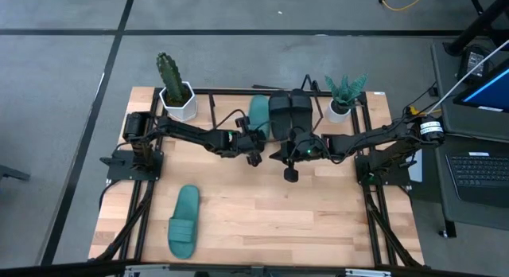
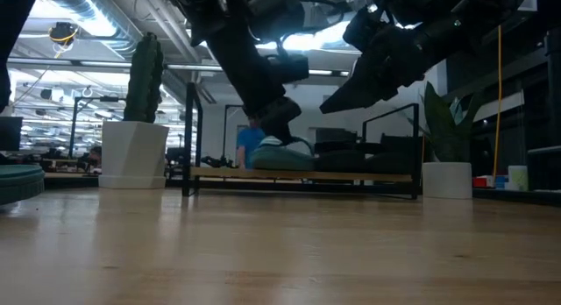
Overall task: Pick and place slides into the shelf
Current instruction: Put the top dark green slide on the shelf
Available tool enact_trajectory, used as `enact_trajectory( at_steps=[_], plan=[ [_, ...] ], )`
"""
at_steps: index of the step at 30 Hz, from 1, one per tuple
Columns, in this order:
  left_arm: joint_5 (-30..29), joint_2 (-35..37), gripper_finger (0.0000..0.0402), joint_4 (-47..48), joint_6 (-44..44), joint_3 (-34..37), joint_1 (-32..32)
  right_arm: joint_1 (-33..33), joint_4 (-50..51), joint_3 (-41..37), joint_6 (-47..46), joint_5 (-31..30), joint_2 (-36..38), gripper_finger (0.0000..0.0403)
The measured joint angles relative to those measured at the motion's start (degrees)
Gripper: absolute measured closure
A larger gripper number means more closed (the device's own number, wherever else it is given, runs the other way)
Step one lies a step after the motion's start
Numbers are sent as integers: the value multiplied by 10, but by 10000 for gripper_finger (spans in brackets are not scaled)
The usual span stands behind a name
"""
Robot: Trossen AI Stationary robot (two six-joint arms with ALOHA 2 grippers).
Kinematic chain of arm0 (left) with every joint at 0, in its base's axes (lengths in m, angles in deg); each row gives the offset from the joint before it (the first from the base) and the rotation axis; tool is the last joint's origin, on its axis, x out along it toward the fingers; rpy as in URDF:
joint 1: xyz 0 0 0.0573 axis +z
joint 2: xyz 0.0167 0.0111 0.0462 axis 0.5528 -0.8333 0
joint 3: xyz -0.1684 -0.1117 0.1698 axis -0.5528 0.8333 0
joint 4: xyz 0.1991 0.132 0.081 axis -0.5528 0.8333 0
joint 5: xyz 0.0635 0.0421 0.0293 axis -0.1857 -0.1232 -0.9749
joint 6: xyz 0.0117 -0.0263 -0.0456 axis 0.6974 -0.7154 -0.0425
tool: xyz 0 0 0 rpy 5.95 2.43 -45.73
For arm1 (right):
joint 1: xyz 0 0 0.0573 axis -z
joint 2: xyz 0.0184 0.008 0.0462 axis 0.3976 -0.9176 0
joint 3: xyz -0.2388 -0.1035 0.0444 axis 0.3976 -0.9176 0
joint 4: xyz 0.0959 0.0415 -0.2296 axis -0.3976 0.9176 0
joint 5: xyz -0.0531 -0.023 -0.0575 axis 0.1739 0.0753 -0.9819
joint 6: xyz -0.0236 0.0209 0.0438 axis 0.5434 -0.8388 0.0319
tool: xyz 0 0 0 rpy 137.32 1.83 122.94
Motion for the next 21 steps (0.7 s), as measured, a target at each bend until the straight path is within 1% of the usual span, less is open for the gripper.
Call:
enact_trajectory(
  at_steps=[13,21],
  plan=[
    [2,0,401,-54,36,1,0,0,0,0,0,0,0,401],
    [3,0,401,-60,43,1,0,0,0,0,0,0,0,401]
  ],
)
